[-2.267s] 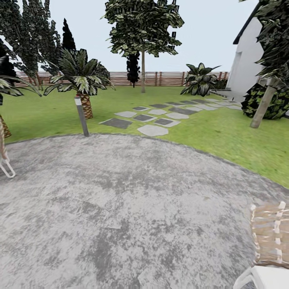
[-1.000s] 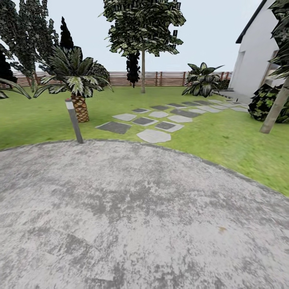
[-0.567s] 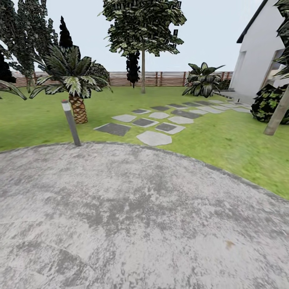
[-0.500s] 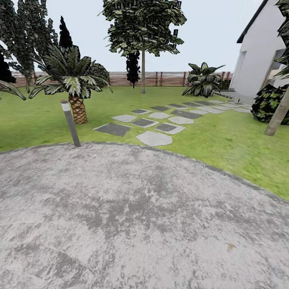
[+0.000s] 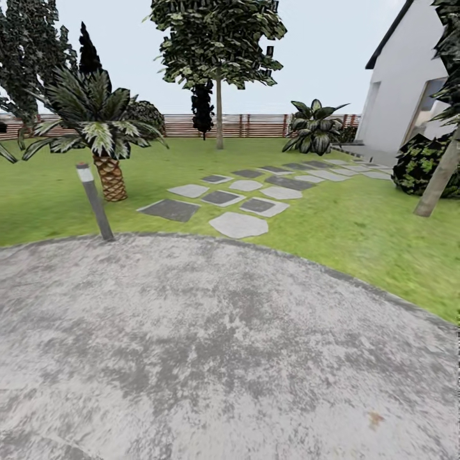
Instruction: In the garden, pick up the pesticide atomizer on the floor and spray pesticide onto both trees until each tree trunk is fully covered.
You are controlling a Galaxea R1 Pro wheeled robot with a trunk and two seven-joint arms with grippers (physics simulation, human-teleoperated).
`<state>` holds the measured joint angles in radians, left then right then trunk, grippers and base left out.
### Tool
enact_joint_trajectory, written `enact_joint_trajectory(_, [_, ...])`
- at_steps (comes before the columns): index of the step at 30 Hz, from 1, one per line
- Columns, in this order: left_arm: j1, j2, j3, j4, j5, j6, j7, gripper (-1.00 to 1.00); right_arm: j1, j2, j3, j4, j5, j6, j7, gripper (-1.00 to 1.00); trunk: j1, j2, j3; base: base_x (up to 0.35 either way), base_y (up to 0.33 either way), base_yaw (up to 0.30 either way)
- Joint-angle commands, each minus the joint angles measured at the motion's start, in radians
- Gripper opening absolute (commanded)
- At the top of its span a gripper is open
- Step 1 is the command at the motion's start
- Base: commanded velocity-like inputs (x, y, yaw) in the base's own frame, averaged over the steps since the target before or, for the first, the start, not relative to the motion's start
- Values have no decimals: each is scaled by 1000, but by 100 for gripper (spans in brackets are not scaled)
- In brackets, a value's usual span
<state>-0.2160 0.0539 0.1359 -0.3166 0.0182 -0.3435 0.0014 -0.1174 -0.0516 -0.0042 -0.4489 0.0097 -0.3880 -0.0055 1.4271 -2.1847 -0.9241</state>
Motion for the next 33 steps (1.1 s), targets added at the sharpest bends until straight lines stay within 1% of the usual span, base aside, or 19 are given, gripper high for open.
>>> enact_joint_trajectory(1, [0, 0, 1, 1, 2, -3, 0, 100, -1, 0, 0, 1, 1, -3, -1, 100, 0, 0, -1, 340, 0, -238])
enact_joint_trajectory(7, [0, 0, 1, 1, 2, -3, 0, 100, -1, 0, 0, 1, 1, -3, -1, 100, 0, 0, -1, 340, 0, -93])
enact_joint_trajectory(33, [0, 0, 1, 0, 2, -3, 0, 100, -1, 1, 0, 1, 1, -3, -1, 100, 0, 0, -1, 340, 0, -1])
